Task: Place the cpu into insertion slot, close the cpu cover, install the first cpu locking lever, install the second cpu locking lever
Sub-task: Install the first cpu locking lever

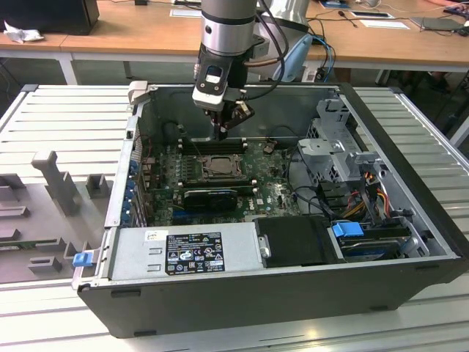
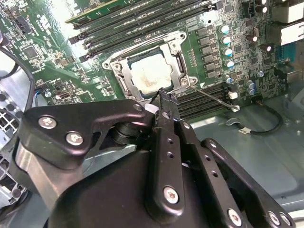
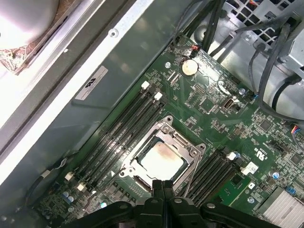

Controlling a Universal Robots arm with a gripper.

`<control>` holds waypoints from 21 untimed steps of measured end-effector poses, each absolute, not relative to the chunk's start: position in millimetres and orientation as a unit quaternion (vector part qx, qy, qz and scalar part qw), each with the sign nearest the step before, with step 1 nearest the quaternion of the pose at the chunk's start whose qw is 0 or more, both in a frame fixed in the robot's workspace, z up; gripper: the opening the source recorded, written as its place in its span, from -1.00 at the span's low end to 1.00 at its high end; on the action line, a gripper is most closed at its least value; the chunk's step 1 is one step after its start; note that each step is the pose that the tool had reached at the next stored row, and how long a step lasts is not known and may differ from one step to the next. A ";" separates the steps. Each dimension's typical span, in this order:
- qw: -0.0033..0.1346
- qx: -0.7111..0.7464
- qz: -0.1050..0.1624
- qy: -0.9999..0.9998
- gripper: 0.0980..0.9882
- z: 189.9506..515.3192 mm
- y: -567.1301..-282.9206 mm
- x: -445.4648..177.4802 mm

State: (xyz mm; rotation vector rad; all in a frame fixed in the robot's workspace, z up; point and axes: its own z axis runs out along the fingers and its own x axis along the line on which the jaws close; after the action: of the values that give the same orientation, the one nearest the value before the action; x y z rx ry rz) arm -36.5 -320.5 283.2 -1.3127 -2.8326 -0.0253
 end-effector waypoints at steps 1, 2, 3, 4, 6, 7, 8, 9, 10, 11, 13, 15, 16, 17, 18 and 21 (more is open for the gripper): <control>0.010 -0.415 -0.008 -0.910 -0.98 283.2 -320.5 -36.5; 0.010 -0.411 -0.008 -0.912 -0.98 283.2 -320.5 -36.5; 0.010 -0.405 -0.008 -0.914 -0.98 283.1 -320.5 -36.5; 0.010 -0.402 -0.008 -0.916 -0.98 283.1 -320.5 -36.5; 0.010 -0.395 -0.008 -0.918 -0.98 283.1 -320.5 -36.5; 0.010 -0.393 -0.008 -0.919 -0.98 283.1 -320.5 -36.5; 0.010 -0.390 -0.008 -0.921 -0.98 283.1 -320.5 -36.5; 0.010 -0.386 -0.008 -0.923 -0.98 283.1 -320.5 -36.5; 0.010 -0.383 -0.008 -0.924 -0.98 283.1 -320.5 -36.5; 0.010 -0.377 -0.008 -0.926 -0.98 283.1 -320.5 -36.5; 0.010 -0.353 -0.007 -0.936 -0.98 283.1 -320.5 -36.5; 0.011 -0.331 -0.007 -0.943 -0.98 283.1 -320.5 -36.5; 0.011 -0.323 -0.007 -0.946 -0.98 283.0 -320.5 -36.5; 0.011 -0.310 -0.007 -0.951 -0.98 283.0 -320.5 -36.5; 0.011 -0.286 -0.007 -0.958 -0.98 283.0 -320.5 -36.5; 0.011 -0.238 -0.006 -0.971 -0.98 282.9 -320.5 -36.5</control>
State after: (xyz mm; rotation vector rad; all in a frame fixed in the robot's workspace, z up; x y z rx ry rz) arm -36.5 -320.5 282.9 -0.7409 -3.0299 -0.0191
